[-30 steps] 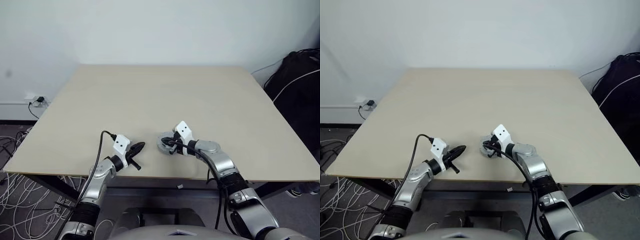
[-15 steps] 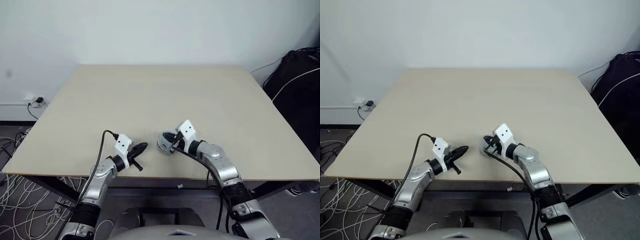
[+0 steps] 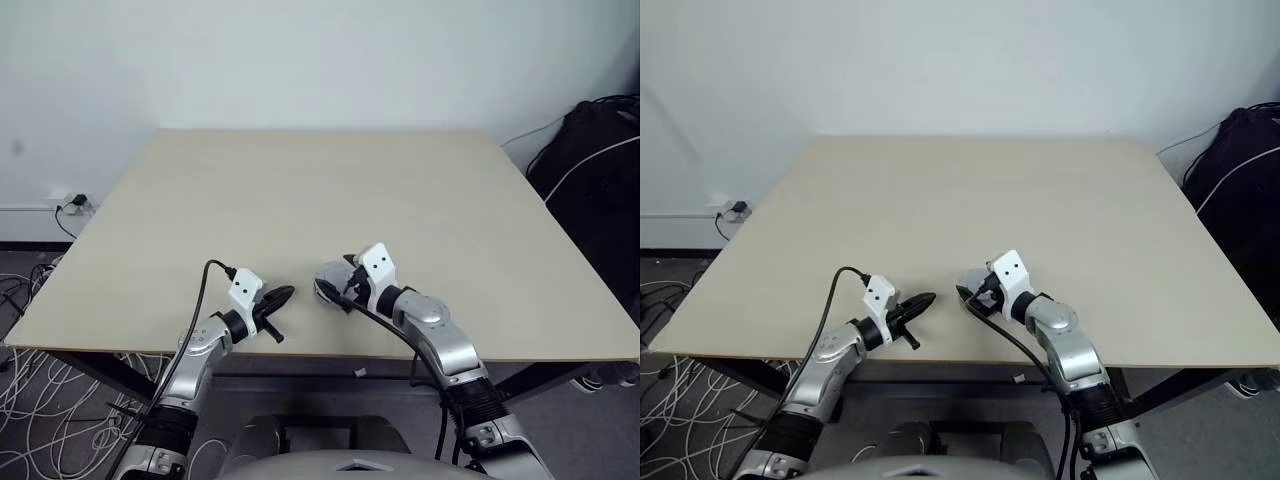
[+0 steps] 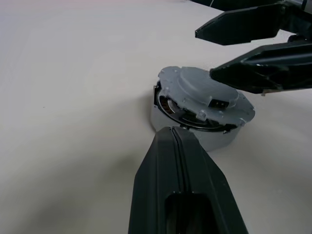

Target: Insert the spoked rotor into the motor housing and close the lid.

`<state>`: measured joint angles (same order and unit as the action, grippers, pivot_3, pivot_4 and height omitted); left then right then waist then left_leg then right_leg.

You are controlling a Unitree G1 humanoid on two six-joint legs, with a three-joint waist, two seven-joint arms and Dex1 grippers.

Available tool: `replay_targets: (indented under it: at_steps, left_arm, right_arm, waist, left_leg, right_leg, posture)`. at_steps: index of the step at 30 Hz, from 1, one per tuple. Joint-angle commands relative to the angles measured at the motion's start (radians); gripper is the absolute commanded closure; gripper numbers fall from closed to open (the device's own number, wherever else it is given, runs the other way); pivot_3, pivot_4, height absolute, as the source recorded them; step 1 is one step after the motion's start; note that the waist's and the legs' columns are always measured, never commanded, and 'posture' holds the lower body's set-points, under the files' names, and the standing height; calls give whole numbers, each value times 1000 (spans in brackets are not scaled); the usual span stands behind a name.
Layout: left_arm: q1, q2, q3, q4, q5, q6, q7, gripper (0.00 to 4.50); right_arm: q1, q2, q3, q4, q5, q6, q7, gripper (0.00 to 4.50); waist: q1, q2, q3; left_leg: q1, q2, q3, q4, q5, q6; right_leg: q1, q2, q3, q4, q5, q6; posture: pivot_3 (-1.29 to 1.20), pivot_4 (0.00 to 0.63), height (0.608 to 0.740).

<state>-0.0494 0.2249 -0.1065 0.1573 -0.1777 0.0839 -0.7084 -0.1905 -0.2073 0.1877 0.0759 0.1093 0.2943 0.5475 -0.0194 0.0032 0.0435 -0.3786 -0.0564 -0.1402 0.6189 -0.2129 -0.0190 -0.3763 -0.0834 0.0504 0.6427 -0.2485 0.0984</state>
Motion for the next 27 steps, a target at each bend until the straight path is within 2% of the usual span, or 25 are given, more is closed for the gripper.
replay_targets:
  at_steps: [1, 8, 18, 25, 26, 27]
  left_arm:
    - [-8, 5, -1, -46, -17, 4, -3, 4500]
    - [-3, 3, -1, -60, -16, 14, 5, 4500]
    - [-4, -2, 2, -78, -21, 32, 15, 4500]
    - [3, -1, 6, -77, -23, 29, 14, 4500]
    - [4, -1, 7, -74, -22, 26, 14, 4500]
    - [4, -2, 7, -70, -22, 24, 14, 4500]
  right_arm:
    - [-21, -3, -2, 3, 12, 4, 20, 21]
    - [-46, -38, 4, 79, 6, 10, 78, 21]
    - [-126, -48, -8, 225, -13, -43, 95, 21]
    - [-137, -38, -3, 249, -23, -55, 97, 21]
    - [-137, -37, -3, 250, -25, -55, 96, 425]
    - [-138, -36, -4, 251, -26, -56, 96, 643]
  waist:
    - [0, 0, 0]
    - [-1, 0, 0]
    - [-2, 0, 0]
    - [-2, 0, 0]
    - [-2, 0, 0]
    - [-2, 0, 0]
  left_leg:
    - [0, 0, 0, 0, 0, 0]
    - [0, 0, 0, 0, 0, 0]
    - [0, 0, 0, 0, 0, 0]
    - [0, 0, 0, 0, 0, 0]
    - [0, 0, 0, 0, 0, 0]
    - [0, 0, 0, 0, 0, 0]
  right_leg:
    - [0, 0, 0, 0, 0, 0]
    - [0, 0, 0, 0, 0, 0]
    - [0, 0, 0, 0, 0, 0]
    - [0, 0, 0, 0, 0, 0]
    - [0, 0, 0, 0, 0, 0]
    - [0, 0, 0, 0, 0, 0]
  posture:
    - [0, 0, 740]
    - [0, 0, 740]
    - [0, 0, 740]
    - [0, 0, 740]
    - [0, 0, 740]
    - [0, 0, 740]
